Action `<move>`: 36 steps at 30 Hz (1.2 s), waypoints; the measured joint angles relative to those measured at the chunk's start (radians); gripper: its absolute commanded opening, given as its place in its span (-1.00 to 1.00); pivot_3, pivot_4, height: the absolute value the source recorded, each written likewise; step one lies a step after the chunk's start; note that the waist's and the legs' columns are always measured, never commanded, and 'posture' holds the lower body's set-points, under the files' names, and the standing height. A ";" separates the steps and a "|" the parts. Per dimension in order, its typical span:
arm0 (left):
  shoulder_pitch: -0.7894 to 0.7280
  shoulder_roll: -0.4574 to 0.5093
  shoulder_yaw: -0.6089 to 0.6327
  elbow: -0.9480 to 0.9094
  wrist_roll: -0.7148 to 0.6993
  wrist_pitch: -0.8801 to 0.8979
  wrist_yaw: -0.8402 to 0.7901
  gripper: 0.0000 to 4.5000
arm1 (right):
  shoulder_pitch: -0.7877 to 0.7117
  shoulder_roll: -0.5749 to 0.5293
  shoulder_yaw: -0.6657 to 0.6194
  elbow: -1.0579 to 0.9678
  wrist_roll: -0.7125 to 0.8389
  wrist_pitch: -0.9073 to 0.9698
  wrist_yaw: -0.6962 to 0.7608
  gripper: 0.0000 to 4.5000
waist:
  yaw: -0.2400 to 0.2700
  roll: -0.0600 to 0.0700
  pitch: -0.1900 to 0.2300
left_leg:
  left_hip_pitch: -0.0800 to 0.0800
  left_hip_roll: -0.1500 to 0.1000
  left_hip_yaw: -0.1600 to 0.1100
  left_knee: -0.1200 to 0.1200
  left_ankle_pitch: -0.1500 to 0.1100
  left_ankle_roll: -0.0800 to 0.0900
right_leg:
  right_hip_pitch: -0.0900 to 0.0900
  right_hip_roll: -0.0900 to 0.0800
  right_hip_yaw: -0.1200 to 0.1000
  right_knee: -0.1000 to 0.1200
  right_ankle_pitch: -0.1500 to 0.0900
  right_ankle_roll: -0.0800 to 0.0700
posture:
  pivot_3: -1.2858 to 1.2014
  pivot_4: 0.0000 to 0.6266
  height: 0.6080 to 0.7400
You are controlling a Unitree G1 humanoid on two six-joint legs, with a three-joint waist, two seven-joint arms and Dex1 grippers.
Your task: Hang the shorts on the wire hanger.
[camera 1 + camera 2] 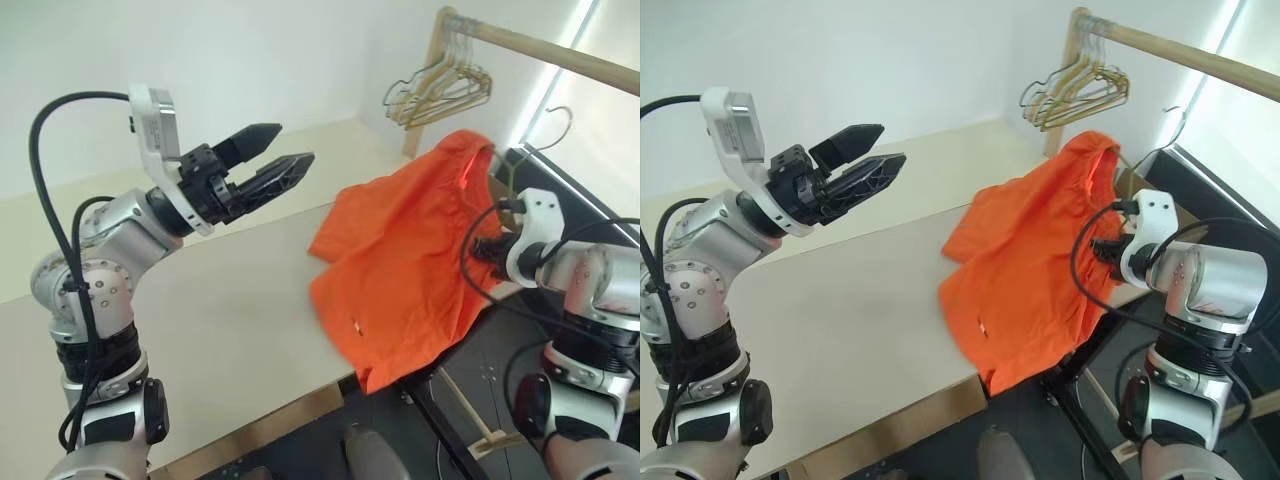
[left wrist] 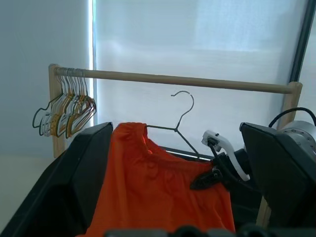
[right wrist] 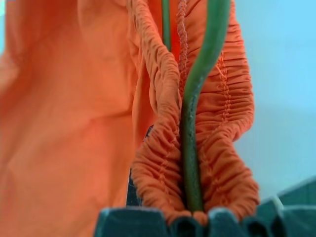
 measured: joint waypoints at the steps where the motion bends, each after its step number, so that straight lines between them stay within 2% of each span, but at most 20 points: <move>1: -0.011 0.002 -0.008 0.002 0.000 -0.003 -0.001 0.99 | -0.037 0.017 -0.031 0.017 -0.012 0.000 -0.042 -1.00 | -0.014 0.000 0.000 | 0.001 0.000 0.000 0.000 0.000 0.000 | 0.001 0.000 0.000 0.000 0.000 0.000 | -0.24 -0.79 1.00; 8: -0.053 0.032 -0.024 0.039 0.002 -0.038 -0.007 0.99 | -0.324 0.051 -0.233 0.192 -0.100 0.000 -0.281 -1.00 | -0.055 0.001 0.000 | 0.016 0.001 0.001 -0.005 -0.001 0.001 | 0.016 0.001 0.000 -0.010 0.000 0.001 | -0.24 -0.82 1.00; 13: -0.053 0.048 -0.029 0.040 0.001 -0.054 -0.011 0.99 | -0.495 0.052 -0.388 0.366 -0.166 0.000 -0.414 -1.00 | -0.057 0.001 0.000 | 0.016 0.002 0.002 -0.006 -0.001 0.002 | 0.018 0.001 0.000 -0.012 0.000 0.001 | -0.23 -0.82 1.00; 18: -0.044 0.069 -0.030 0.037 0.000 -0.061 -0.010 0.99 | -0.608 0.057 -0.565 0.453 -0.196 -0.002 -0.517 -1.00 | -0.051 0.001 0.000 | 0.015 0.001 0.002 -0.006 -0.001 0.002 | 0.018 0.001 0.001 -0.013 0.000 0.002 | -0.22 -0.83 1.00; 28: -0.024 0.091 -0.031 0.029 0.000 -0.061 -0.005 0.99 | -0.672 0.022 -0.739 0.602 -0.194 -0.134 -0.711 -1.00 | -0.045 0.001 0.000 | 0.015 0.001 0.002 -0.006 -0.002 0.003 | 0.019 0.001 0.001 -0.016 0.001 0.002 | -0.20 -0.85 1.00; 32: -0.022 0.100 -0.030 0.016 -0.001 -0.061 -0.003 0.99 | -0.679 -0.018 -0.762 0.668 -0.158 -0.222 -0.768 -1.00 | -0.040 0.001 0.000 | 0.017 0.001 0.002 -0.006 -0.002 0.004 | 0.022 0.001 0.000 -0.018 0.001 0.003 | -0.20 -0.85 1.00; 36: -0.013 0.106 -0.030 0.012 -0.002 -0.061 -0.001 0.99 | -0.680 -0.043 -0.729 0.707 -0.126 -0.260 -0.784 -1.00 | -0.039 0.003 0.002 | 0.019 0.001 0.003 -0.007 -0.002 0.004 | 0.026 0.001 0.000 -0.020 0.001 0.003 | -0.19 -0.86 1.00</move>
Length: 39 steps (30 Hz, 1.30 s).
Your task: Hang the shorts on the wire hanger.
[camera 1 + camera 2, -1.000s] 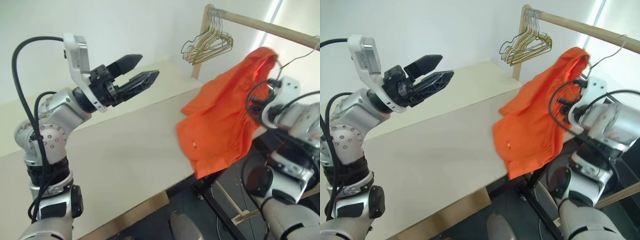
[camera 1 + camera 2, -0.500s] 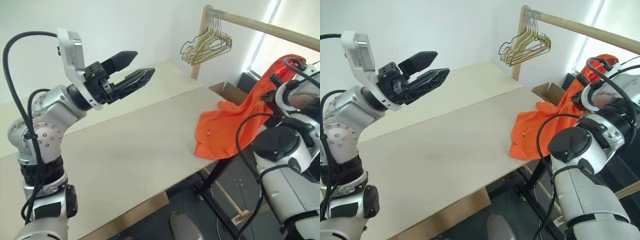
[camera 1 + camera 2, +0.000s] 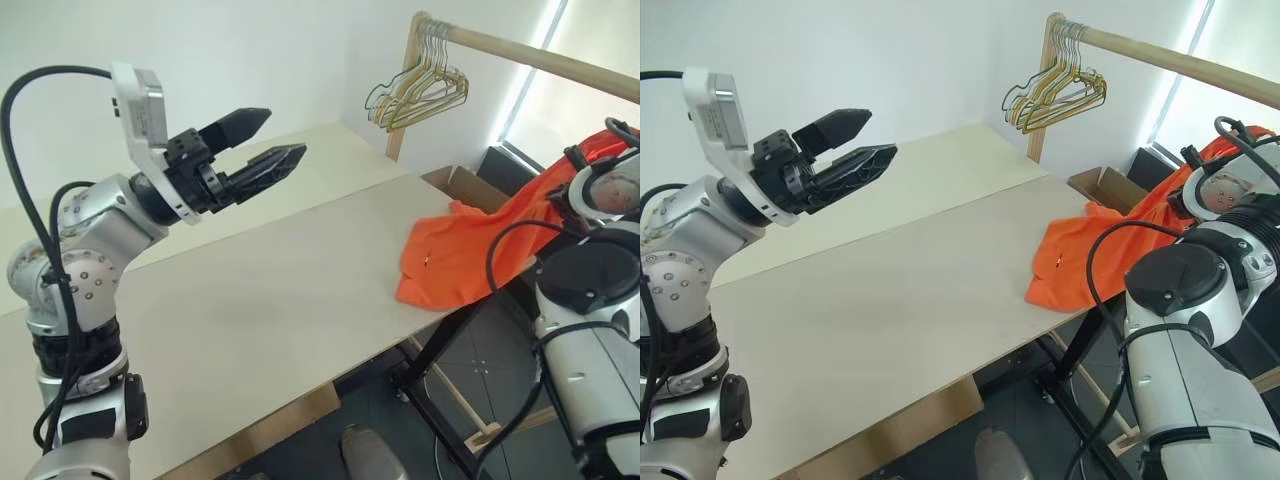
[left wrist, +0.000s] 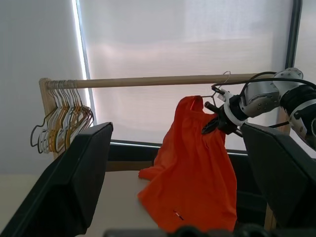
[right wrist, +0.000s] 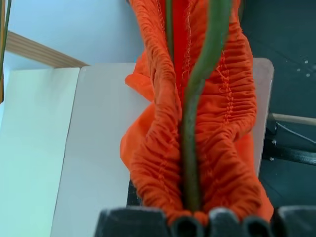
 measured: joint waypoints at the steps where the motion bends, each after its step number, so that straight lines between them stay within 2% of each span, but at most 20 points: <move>1: 0.002 0.004 0.000 -0.003 0.000 0.000 0.000 0.99 | -0.005 -0.001 0.002 0.000 0.013 0.004 -0.003 -1.00 | 0.000 0.000 0.000 | 0.001 0.000 0.000 0.000 0.000 0.000 | 0.001 0.000 0.000 0.000 0.000 0.000 | -0.20 -0.87 1.00; 5: 0.003 0.011 0.001 -0.016 -0.010 0.000 0.000 0.99 | -0.053 0.000 -0.039 0.000 0.056 0.015 -0.047 -1.00 | 0.004 0.000 0.000 | 0.002 0.000 0.000 -0.001 0.000 0.000 | 0.002 0.000 0.000 -0.001 0.000 0.000 | -0.20 -0.89 1.00; 10: 0.008 0.018 0.000 -0.016 -0.022 0.000 -0.001 0.99 | -0.061 -0.010 -0.129 0.024 0.093 -0.056 -0.176 -1.00 | 0.022 0.001 0.000 | 0.002 0.000 0.000 0.000 0.000 0.001 | 0.002 0.000 0.000 -0.003 0.000 0.001 | -0.20 -0.91 1.00; 30: 0.021 0.032 -0.010 -0.017 -0.041 0.001 -0.001 0.99 | 0.066 -0.102 -0.095 0.114 0.221 -0.188 -0.309 -1.00 | 0.043 0.001 0.001 | 0.002 0.001 0.002 -0.001 -0.001 0.002 | 0.003 0.001 0.001 -0.006 0.001 0.001 | -0.20 -0.89 1.00; 33: 0.026 0.034 -0.012 -0.017 -0.041 0.001 -0.002 1.00 | 0.071 -0.104 -0.084 0.114 0.244 -0.188 -0.313 -0.63 | 0.043 0.001 0.001 | 0.001 0.001 0.002 -0.001 -0.001 0.002 | 0.004 0.001 0.001 -0.008 0.001 0.002 | -0.20 -0.88 1.00; 39: 0.026 0.039 -0.012 -0.017 -0.043 0.001 -0.002 1.00 | 0.108 -0.089 -0.016 0.095 0.253 -0.188 -0.314 0.23 | 0.045 0.002 0.001 | 0.000 0.001 0.002 0.000 -0.002 0.003 | 0.004 0.001 0.001 -0.010 0.003 0.004 | -0.20 -0.88 1.00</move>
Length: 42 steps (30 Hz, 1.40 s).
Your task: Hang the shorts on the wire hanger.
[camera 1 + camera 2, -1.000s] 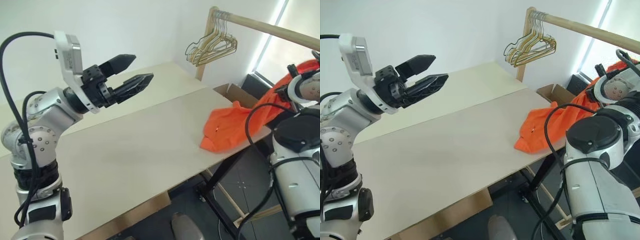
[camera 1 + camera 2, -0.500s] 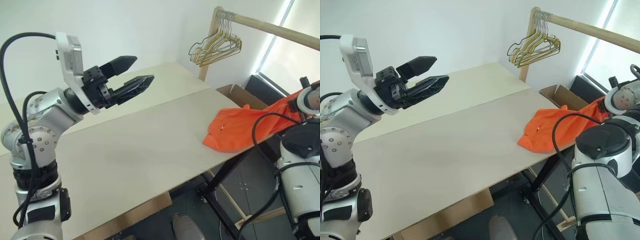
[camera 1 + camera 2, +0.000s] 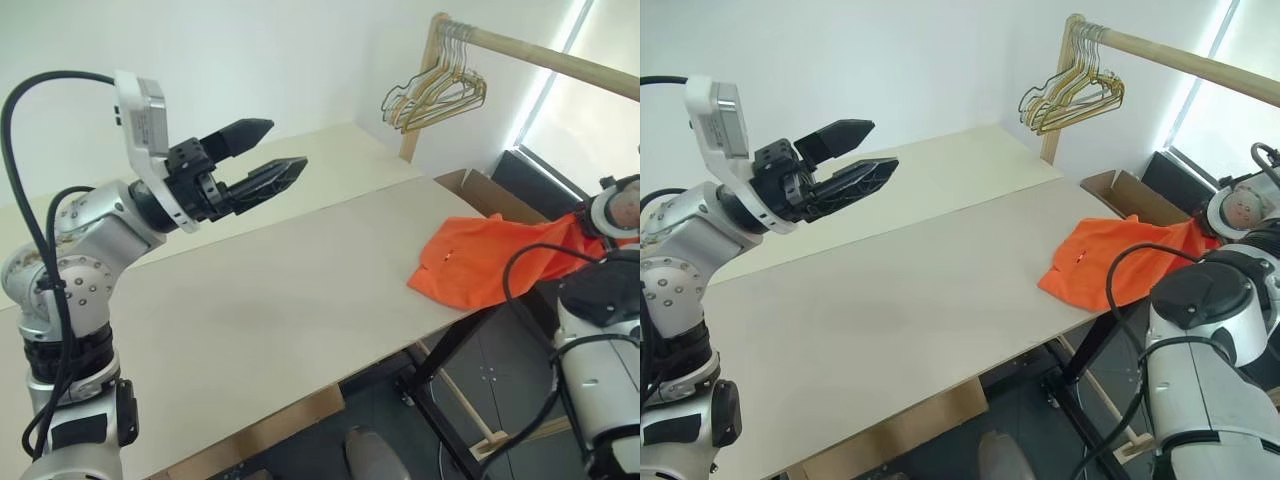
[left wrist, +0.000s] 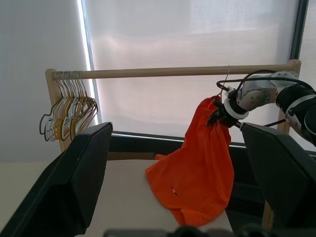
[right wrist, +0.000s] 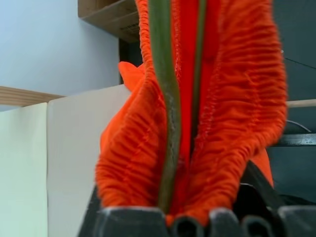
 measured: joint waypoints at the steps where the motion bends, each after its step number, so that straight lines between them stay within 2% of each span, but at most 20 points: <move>1: 0.000 0.001 0.000 0.000 0.000 0.000 0.000 1.00 | 0.002 0.003 0.019 -0.013 0.000 0.000 0.000 0.39 | 0.000 0.001 0.000 | 0.000 0.000 0.000 0.000 0.000 0.000 | 0.000 0.000 0.000 0.000 0.000 0.000 | -0.20 -0.88 1.00; 5: 0.000 0.005 0.000 0.000 -0.001 0.000 0.000 1.00 | 0.004 0.006 0.077 -0.067 -0.001 -0.001 -0.001 0.99 | 0.003 0.001 0.000 | 0.000 0.000 0.000 0.000 0.000 0.000 | 0.000 0.000 0.000 -0.001 0.000 0.000 | -0.20 -0.88 1.00; 9: 0.000 0.005 0.000 0.000 -0.001 0.000 -0.001 1.00 | 0.029 0.020 0.140 -0.127 -0.005 -0.015 -0.001 0.99 | 0.003 0.001 0.000 | 0.000 0.000 0.000 0.000 0.000 0.001 | 0.000 0.000 0.000 -0.001 0.000 0.000 | -0.20 -0.89 1.00; 17: 0.000 0.005 -0.004 0.001 0.000 0.000 -0.004 1.00 | 0.137 0.041 0.486 -0.346 -0.120 -0.126 0.042 0.99 | -0.001 0.004 0.000 | 0.001 0.000 0.000 0.000 0.000 0.000 | 0.000 0.000 0.000 0.000 0.001 0.001 | -0.21 -0.88 1.00; 23: 0.000 0.005 -0.010 0.001 0.000 0.000 -0.006 1.00 | 0.172 0.055 0.616 -0.398 -0.182 -0.178 0.069 0.99 | 0.000 0.004 0.000 | 0.001 0.000 -0.001 0.000 0.000 0.000 | 0.000 0.000 0.000 0.000 0.001 0.001 | -0.20 -0.89 1.00; 24: 0.000 0.005 -0.010 0.002 0.000 0.000 -0.006 1.00 | 0.190 0.055 0.644 -0.405 -0.199 -0.196 0.077 0.99 | 0.001 0.004 0.000 | 0.001 0.000 -0.001 0.000 0.000 0.000 | 0.000 0.000 0.000 0.000 0.001 0.001 | -0.20 -0.89 1.00; 27: 0.000 0.008 -0.010 0.002 0.002 -0.001 -0.005 1.00 | 0.294 0.037 0.835 -0.475 -0.307 -0.353 0.130 0.99 | 0.000 0.005 0.001 | 0.001 0.000 0.000 0.000 0.000 0.000 | -0.001 0.000 0.001 0.000 0.001 0.001 | -0.19 -0.89 1.00; 29: 0.000 0.008 -0.010 0.001 0.003 -0.001 -0.004 1.00 | 0.313 0.032 0.898 -0.512 -0.336 -0.439 0.164 0.99 | -0.002 0.005 0.001 | 0.002 0.000 0.000 0.000 0.000 0.000 | -0.001 0.000 0.001 0.000 0.001 0.001 | -0.17 -0.89 1.00; 32: 0.012 0.020 -0.010 -0.001 0.008 -0.001 0.000 1.00 | 0.328 0.032 0.963 -0.608 -0.312 -0.643 0.320 0.99 | -0.002 0.005 0.001 | 0.003 0.000 0.000 0.000 0.000 0.000 | 0.000 0.001 0.001 0.001 0.001 0.001 | -0.16 -0.92 1.00; 34: 0.037 0.039 -0.012 -0.011 0.029 -0.004 0.002 1.00 | 0.331 0.047 0.988 -0.674 -0.207 -0.715 0.505 0.99 | -0.002 0.005 0.000 | 0.005 0.001 -0.001 0.000 0.000 0.000 | 0.001 0.003 0.001 0.001 0.001 0.001 | -0.14 -0.94 1.00; 38: 0.142 0.121 -0.040 -0.049 0.128 -0.021 -0.010 1.00 | 0.394 0.083 1.029 -0.728 0.037 -0.730 0.892 0.99 | 0.010 0.003 -0.001 | 0.007 0.002 -0.001 0.000 0.000 0.000 | 0.003 0.003 0.001 0.000 0.002 0.001 | -0.09 -0.99 1.00; 42: 0.260 0.220 -0.063 -0.077 0.238 -0.058 -0.066 1.00 | 0.513 0.054 1.087 -0.726 0.153 -0.723 1.177 0.99 | 0.058 0.003 -0.001 | 0.005 0.001 -0.001 0.000 0.000 0.000 | -0.001 0.003 0.001 0.000 0.002 0.000 | -0.03 -0.99 1.00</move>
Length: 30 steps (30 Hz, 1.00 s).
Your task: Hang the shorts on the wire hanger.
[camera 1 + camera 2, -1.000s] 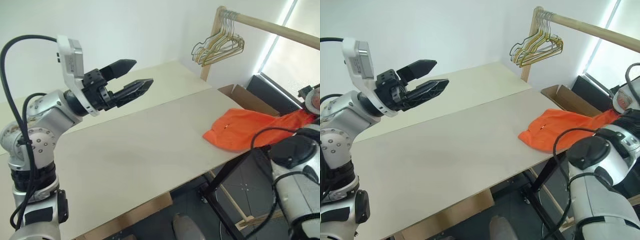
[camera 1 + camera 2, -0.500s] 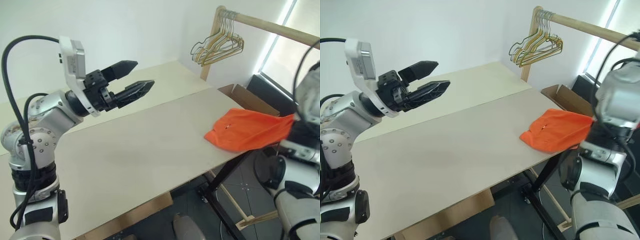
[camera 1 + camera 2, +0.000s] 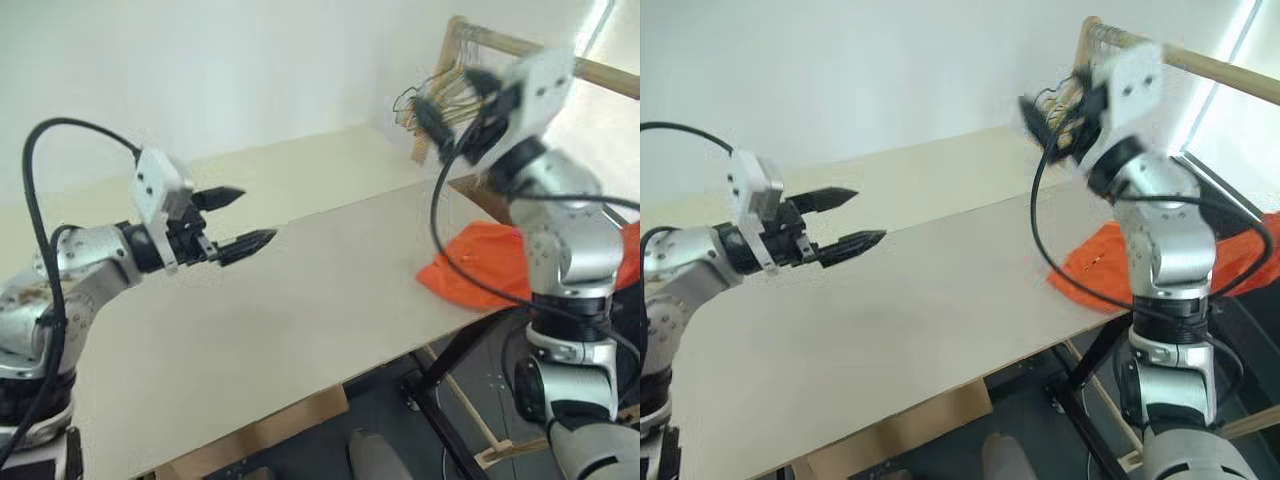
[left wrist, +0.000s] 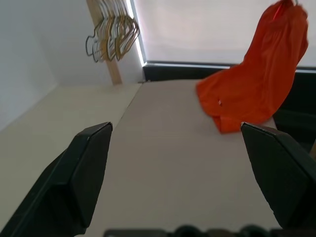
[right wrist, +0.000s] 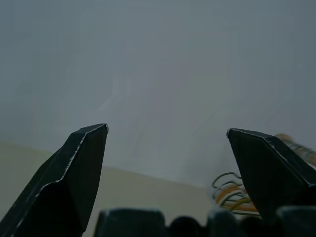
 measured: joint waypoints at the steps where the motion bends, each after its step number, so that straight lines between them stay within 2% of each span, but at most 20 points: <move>1: 0.028 0.013 0.007 -0.010 0.003 0.000 -0.011 1.00 | 0.026 -0.041 0.027 0.001 0.025 0.023 0.093 0.99 | 0.025 0.000 0.000 | 0.000 0.000 0.000 0.000 0.000 0.000 | -0.001 0.000 0.000 -0.001 0.000 0.000 | -0.02 -0.98 1.00; 6: 0.136 0.045 0.062 -0.062 0.018 0.007 -0.009 1.00 | 0.090 -0.111 0.116 0.035 0.056 0.032 0.377 0.99 | 0.108 0.000 0.000 | -0.001 0.001 0.000 -0.001 0.000 0.000 | -0.002 0.000 -0.001 -0.002 0.000 0.000 | 0.03 -0.98 1.00; 9: 0.195 0.049 0.108 -0.105 0.017 0.012 0.003 1.00 | 0.103 -0.120 0.168 0.073 0.054 0.032 0.480 0.99 | 0.156 0.000 0.000 | -0.002 0.001 0.000 -0.001 0.000 0.000 | -0.003 0.000 -0.001 -0.002 0.000 -0.001 | 0.05 -0.97 1.00; 15: 0.307 0.054 0.158 -0.173 0.014 0.016 0.007 1.00 | 0.103 -0.116 0.202 0.097 0.023 0.007 0.539 0.99 | 0.236 0.000 0.000 | -0.009 0.000 0.000 -0.001 0.001 -0.003 | -0.014 0.000 -0.002 -0.001 0.002 -0.003 | 0.07 -0.97 1.00; 19: 0.317 0.055 0.161 -0.199 0.003 0.027 0.015 1.00 | 0.103 -0.106 0.210 0.107 0.008 -0.001 0.558 0.99 | 0.274 0.000 0.000 | -0.011 0.000 0.001 -0.002 0.002 -0.004 | -0.016 0.000 -0.002 -0.002 0.003 -0.005 | 0.08 -0.94 1.00; 30: 0.410 0.056 0.265 -0.288 -0.040 0.085 0.073 1.00 | 0.062 -0.065 0.250 0.169 -0.051 -0.051 0.606 0.99 | 0.298 -0.001 0.000 | -0.009 0.000 0.001 -0.007 0.003 -0.007 | -0.015 0.004 -0.003 -0.003 0.003 -0.007 | 0.15 -0.87 1.00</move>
